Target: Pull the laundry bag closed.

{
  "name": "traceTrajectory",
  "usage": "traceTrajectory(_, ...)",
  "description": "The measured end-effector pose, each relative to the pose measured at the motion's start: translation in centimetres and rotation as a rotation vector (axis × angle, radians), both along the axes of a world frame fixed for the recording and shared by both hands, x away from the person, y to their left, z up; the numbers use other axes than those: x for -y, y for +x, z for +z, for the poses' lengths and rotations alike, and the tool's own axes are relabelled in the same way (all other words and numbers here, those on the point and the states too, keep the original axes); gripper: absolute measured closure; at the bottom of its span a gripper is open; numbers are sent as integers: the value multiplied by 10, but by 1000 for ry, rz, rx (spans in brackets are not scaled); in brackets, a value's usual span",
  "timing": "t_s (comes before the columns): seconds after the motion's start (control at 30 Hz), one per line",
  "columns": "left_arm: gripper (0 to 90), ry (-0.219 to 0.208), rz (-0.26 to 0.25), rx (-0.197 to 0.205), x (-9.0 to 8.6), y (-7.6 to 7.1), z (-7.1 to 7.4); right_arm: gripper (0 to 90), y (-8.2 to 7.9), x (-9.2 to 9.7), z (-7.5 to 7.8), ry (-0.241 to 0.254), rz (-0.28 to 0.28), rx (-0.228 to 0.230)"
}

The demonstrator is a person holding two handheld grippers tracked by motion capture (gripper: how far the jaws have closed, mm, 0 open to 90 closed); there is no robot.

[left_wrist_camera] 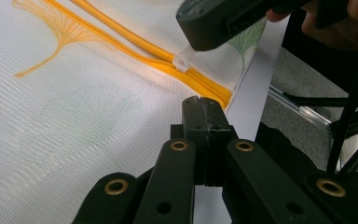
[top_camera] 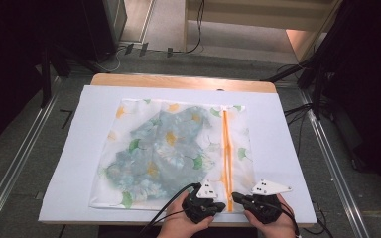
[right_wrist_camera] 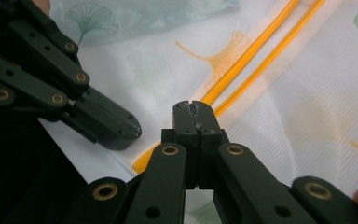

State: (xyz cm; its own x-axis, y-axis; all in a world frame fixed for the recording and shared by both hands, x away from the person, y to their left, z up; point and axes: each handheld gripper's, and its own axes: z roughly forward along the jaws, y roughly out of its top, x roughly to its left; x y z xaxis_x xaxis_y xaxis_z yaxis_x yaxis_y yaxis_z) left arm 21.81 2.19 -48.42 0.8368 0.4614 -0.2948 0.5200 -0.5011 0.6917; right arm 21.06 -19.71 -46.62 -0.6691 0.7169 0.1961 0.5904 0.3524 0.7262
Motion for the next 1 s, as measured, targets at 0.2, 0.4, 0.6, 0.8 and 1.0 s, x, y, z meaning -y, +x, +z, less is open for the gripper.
traceTrajectory(0.2,900,1,-1,0,0,0,0,900,5,-3,3,7,10,19)
traceTrajectory(0.4,900,0,-2,-1,0,0,0,900,6,-6,-3,0,38,5)
traceTrajectory(0.6,900,0,-3,1,0,0,0,900,6,-8,-6,3,45,-12)
traceTrajectory(0.8,900,4,-1,-3,0,0,0,900,4,-7,-8,3,43,-17)
traceTrajectory(1.0,900,-3,-3,-8,-1,1,0,900,4,-5,-11,-8,46,-29)
